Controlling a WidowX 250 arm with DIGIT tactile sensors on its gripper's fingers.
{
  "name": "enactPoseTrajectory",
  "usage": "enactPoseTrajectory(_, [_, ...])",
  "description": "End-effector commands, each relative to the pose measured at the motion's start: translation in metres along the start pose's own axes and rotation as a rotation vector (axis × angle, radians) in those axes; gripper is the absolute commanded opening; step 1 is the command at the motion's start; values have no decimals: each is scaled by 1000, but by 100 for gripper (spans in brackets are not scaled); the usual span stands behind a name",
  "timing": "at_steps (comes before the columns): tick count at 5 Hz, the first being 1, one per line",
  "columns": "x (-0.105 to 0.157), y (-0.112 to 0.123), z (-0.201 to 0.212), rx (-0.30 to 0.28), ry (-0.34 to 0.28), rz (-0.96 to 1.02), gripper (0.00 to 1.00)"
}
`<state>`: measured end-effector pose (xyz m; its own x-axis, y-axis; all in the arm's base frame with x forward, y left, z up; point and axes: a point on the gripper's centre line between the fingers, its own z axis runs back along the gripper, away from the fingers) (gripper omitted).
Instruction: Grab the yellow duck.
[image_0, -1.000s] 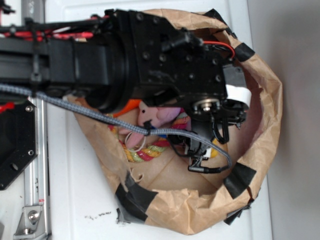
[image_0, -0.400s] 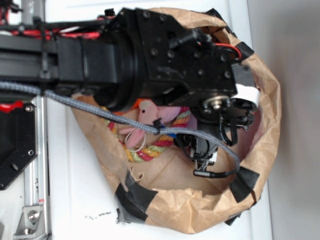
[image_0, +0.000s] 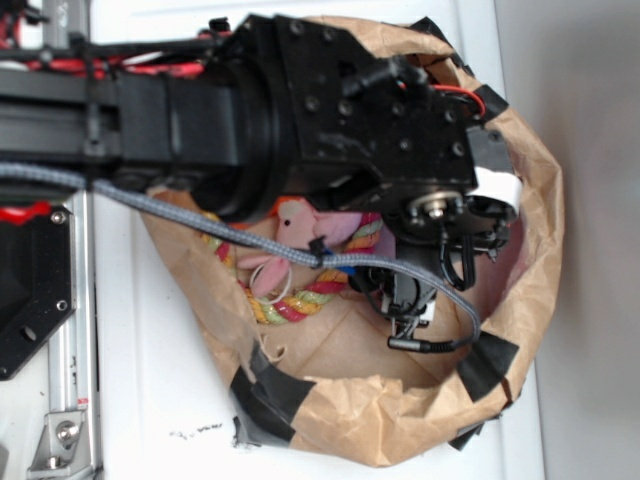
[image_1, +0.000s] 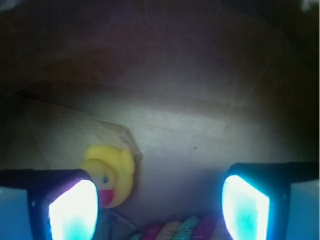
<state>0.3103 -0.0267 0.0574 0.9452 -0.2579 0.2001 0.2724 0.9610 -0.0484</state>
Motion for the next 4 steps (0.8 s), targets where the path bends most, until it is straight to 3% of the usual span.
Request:
enactPoseTrajectory(1, [15,-8,-2,28,-11,-10,100])
enactPoseTrajectory(3, [-9,-52,-21,-54,52,-95,100])
enactPoseTrajectory(4, [-14,-55,-25,-83,56,-97,100])
